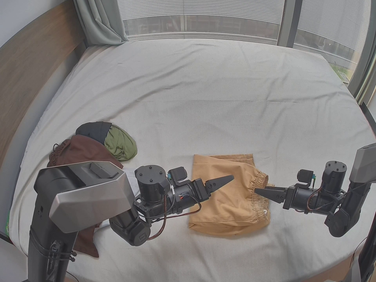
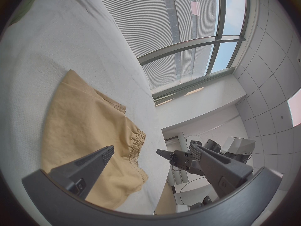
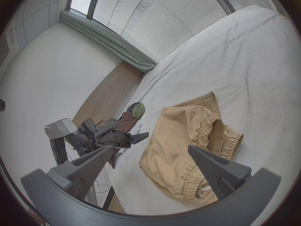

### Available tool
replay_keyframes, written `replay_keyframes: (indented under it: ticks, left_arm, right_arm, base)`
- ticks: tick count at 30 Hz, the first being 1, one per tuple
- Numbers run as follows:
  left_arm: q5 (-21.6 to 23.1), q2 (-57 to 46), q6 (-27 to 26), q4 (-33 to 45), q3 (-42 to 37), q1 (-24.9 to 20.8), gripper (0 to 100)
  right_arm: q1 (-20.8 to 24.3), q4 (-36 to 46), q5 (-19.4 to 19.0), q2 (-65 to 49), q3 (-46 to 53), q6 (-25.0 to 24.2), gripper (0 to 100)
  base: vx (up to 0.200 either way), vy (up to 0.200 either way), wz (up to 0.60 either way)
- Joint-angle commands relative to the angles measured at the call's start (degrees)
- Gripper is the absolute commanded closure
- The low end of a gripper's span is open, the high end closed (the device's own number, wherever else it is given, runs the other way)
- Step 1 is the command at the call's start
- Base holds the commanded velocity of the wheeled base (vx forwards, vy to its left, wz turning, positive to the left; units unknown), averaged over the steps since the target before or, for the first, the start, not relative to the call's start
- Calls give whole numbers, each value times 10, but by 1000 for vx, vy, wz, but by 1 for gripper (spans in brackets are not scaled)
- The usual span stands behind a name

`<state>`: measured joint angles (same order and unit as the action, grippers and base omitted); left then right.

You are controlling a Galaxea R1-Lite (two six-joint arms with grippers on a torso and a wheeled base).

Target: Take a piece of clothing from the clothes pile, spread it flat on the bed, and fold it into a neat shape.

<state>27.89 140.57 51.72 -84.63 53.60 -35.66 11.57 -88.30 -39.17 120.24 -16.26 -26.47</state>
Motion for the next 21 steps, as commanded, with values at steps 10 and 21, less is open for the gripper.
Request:
replay_keyframes:
  ticks: [10, 21]
  left_arm:
    - [-12, -85, -43, 1, -57, 54, 0]
    - [-12, -131, -133, -38, -164, 120, 0]
  right_arm:
    - [63, 0, 50, 18, 7, -58, 0]
    - [88, -1, 72, 91, 31, -31, 0]
  base:
    - [0, 0, 0]
    - [0, 0, 0]
